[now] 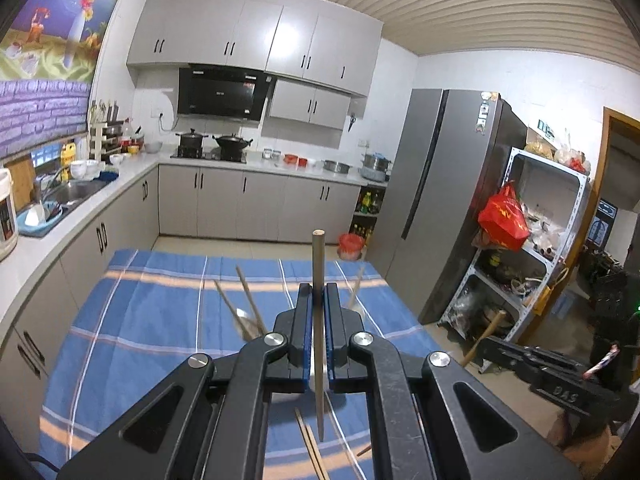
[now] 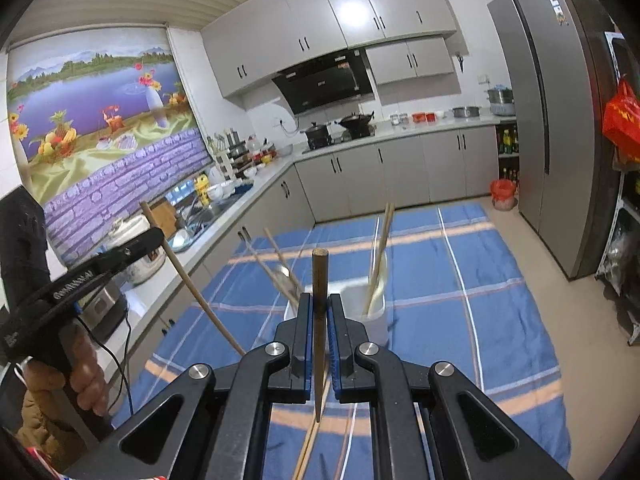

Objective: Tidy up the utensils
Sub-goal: 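Carry both upright chopsticks above the holder compartments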

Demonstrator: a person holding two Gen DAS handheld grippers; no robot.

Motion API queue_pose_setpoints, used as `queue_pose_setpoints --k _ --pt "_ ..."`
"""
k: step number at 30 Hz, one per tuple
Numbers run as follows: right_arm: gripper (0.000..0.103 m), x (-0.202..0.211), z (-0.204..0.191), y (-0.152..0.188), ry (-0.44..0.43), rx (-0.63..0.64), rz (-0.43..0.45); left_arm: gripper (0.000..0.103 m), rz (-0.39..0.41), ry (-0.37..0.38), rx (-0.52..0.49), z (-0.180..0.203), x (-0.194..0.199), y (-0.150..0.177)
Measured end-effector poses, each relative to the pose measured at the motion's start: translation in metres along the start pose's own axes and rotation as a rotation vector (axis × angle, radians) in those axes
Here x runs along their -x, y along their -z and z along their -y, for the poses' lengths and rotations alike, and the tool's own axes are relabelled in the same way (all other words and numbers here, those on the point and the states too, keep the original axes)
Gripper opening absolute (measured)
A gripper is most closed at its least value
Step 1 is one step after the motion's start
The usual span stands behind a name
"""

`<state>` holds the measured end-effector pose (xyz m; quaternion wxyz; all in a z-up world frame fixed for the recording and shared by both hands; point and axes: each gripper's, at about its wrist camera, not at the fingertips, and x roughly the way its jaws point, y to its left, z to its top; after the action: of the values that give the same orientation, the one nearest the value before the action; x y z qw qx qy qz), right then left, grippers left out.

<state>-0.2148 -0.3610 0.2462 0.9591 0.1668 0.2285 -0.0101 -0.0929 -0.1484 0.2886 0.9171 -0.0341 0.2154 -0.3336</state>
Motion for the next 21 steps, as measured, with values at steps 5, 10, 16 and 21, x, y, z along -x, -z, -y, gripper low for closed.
queue_pose_setpoints --k 5,10,16,21 --pt "0.007 -0.012 -0.001 -0.043 0.015 0.007 0.061 0.005 0.03 -0.009 -0.026 -0.003 -0.028 -0.029" --pt "0.007 -0.045 0.001 -0.076 0.061 0.01 0.083 0.005 0.024 -0.017 -0.047 -0.005 -0.071 -0.049" --pt "0.007 -0.107 0.02 -0.076 0.147 -0.003 -0.005 0.005 -0.078 -0.016 -0.026 -0.019 -0.141 -0.039" --pt "0.007 -0.148 0.049 -0.058 0.164 -0.092 -0.101 0.005 -0.164 -0.008 -0.011 -0.029 -0.181 -0.014"
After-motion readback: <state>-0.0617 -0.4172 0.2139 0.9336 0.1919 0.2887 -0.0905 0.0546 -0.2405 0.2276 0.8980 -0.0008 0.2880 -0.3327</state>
